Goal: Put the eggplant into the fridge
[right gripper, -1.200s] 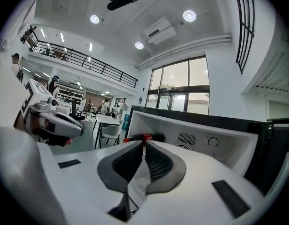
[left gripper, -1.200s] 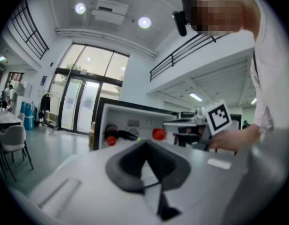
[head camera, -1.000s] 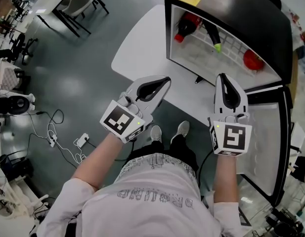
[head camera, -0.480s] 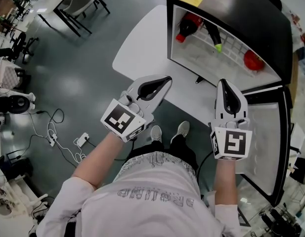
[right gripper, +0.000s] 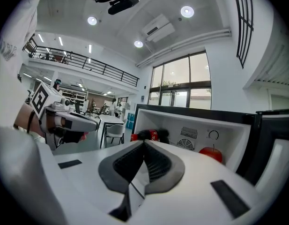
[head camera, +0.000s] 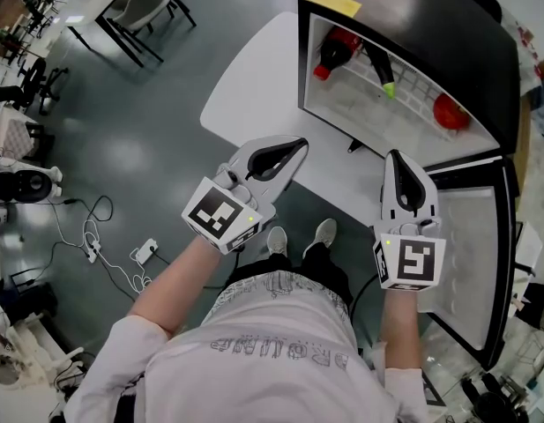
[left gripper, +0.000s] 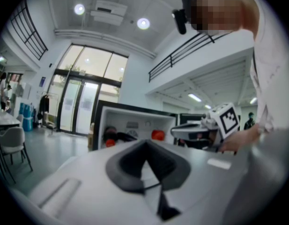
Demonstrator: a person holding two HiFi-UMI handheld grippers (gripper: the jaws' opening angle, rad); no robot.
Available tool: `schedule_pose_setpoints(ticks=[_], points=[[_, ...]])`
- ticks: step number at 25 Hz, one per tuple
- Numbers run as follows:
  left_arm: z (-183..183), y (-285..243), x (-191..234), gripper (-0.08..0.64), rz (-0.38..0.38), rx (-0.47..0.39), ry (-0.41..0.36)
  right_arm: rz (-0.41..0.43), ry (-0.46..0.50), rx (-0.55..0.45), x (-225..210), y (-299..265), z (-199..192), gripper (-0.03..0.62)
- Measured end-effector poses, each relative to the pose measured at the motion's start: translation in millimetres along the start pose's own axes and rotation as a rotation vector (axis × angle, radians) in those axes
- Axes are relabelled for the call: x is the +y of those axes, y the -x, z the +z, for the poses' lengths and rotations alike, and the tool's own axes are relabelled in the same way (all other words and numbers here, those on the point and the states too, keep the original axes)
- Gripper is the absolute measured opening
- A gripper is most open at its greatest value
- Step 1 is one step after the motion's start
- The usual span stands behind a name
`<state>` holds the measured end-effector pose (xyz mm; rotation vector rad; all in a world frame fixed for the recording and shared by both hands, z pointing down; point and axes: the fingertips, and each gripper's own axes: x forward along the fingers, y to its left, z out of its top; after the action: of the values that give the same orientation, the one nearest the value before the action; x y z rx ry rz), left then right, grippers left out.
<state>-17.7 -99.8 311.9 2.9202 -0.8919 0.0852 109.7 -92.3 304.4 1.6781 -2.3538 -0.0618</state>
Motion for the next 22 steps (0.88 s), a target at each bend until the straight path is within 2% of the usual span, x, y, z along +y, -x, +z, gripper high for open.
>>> schedule_pose_setpoints(ticks=[22], points=[[1.6,-3.4,6.8,0.008,0.008,-0.004,0.005,0.032,0.003,0.026,4.6,-7.8,-3.6,0.005]])
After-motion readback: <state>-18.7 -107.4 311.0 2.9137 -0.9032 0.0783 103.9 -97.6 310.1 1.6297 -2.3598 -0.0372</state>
